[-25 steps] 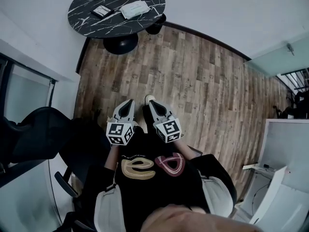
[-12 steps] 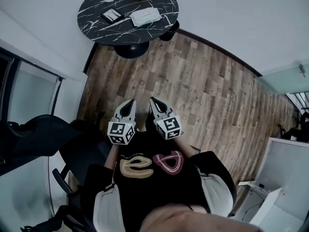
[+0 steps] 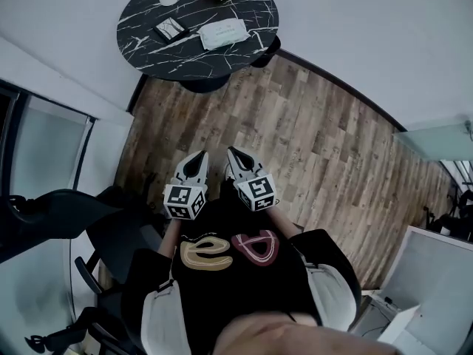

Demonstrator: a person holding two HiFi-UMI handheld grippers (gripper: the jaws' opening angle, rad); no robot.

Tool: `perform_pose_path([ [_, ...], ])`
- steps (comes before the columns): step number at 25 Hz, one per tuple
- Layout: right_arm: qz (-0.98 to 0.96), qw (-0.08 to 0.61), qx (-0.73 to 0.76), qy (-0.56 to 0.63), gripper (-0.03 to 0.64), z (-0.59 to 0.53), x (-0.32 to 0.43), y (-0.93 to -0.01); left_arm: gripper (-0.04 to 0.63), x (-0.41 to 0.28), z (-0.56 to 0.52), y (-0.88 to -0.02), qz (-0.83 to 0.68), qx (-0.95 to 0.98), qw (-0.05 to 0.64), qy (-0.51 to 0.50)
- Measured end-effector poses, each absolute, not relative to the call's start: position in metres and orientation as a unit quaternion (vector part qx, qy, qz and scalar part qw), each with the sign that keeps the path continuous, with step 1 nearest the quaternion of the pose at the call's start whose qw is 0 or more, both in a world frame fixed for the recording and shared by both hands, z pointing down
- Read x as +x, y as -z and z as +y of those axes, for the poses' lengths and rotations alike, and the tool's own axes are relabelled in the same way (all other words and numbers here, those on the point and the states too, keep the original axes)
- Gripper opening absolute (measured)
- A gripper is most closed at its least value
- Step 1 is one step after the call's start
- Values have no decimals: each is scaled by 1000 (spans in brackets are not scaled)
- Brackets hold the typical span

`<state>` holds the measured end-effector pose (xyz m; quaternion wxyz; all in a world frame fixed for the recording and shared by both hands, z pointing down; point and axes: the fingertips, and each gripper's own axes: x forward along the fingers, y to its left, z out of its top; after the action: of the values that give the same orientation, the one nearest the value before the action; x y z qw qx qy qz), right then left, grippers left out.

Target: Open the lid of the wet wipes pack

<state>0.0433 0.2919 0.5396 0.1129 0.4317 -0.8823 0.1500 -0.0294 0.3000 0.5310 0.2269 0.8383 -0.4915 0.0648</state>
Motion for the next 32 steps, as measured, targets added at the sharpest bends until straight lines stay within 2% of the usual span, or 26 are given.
perform_pose_path([
  [15,-904,113,393,-126,11,217,98,-534,18,33,228,-527,-523,822,220,-52],
  [32,-888,105,424,-144,12,179,127,-542,18,44,180,-533,-518,821,232,-56],
])
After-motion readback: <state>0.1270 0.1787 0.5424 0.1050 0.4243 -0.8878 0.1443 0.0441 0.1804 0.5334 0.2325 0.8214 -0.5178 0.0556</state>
